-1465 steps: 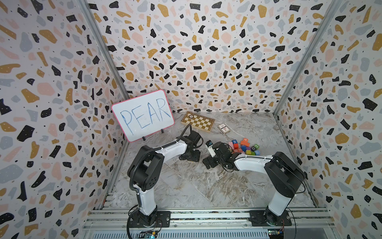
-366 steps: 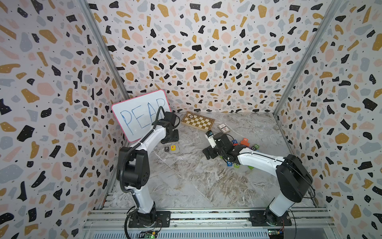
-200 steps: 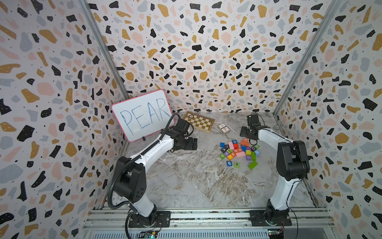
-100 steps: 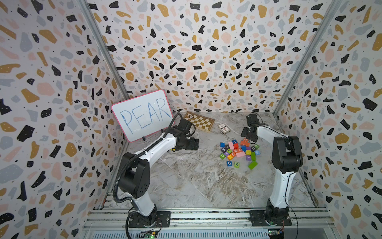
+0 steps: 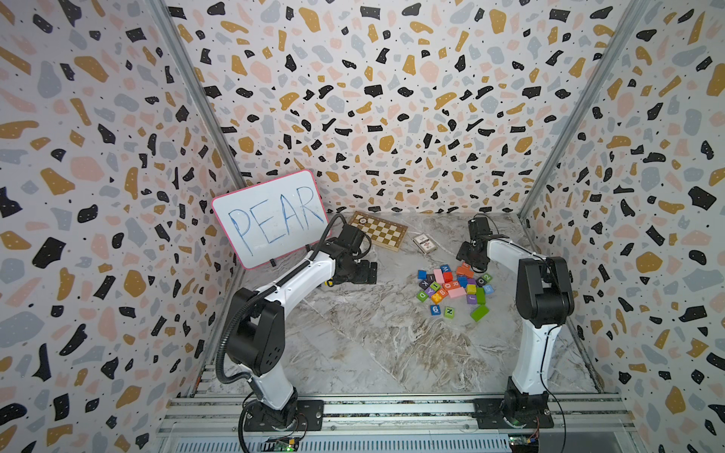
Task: Spell the uppercase word “pear” with letter blocks
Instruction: Pick up the letter block from the center of the board.
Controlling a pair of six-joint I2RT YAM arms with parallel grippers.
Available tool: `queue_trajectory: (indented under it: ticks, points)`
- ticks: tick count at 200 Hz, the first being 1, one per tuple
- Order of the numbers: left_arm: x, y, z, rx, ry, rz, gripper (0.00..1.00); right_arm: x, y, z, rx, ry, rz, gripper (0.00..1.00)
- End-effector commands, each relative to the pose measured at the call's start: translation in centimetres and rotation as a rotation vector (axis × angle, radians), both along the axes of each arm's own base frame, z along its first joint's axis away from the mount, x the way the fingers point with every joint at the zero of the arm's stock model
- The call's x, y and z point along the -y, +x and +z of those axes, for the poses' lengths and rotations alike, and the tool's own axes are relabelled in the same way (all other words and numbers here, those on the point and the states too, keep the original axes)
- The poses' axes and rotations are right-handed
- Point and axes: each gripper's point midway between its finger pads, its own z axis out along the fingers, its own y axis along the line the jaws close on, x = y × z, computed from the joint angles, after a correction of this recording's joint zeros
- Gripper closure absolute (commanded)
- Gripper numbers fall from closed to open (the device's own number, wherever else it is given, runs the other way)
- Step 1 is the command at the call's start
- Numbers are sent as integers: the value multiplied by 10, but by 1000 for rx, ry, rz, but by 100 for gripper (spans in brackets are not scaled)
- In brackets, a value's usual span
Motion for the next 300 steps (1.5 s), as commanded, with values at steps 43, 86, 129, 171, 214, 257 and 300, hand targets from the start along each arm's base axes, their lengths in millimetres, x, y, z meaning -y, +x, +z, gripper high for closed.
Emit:
queue_trajectory:
  ticks: [43,86,129,171,214,257,300]
  points:
    - [-2,-6,-1,-4,1,14,1,-6,-12,-11,-30,10,25,45]
    - [-3,-9,-6,-21,1,18,1,-6,-14,-15,-39,5,31,51]
    - [-1,-7,-6,-28,0,17,1,-5,-12,-9,-26,2,32,58]
    - [4,-3,-2,-26,-19,13,1,-7,-11,-8,-23,11,36,65]
    - [6,-2,0,-23,-28,15,1,-9,-9,1,-3,12,40,70]
    - [-4,-4,-1,-11,-11,24,1,-10,-4,19,42,-15,56,70]
    - [-10,-11,-4,-15,-54,61,1,-22,2,44,99,-50,76,70]
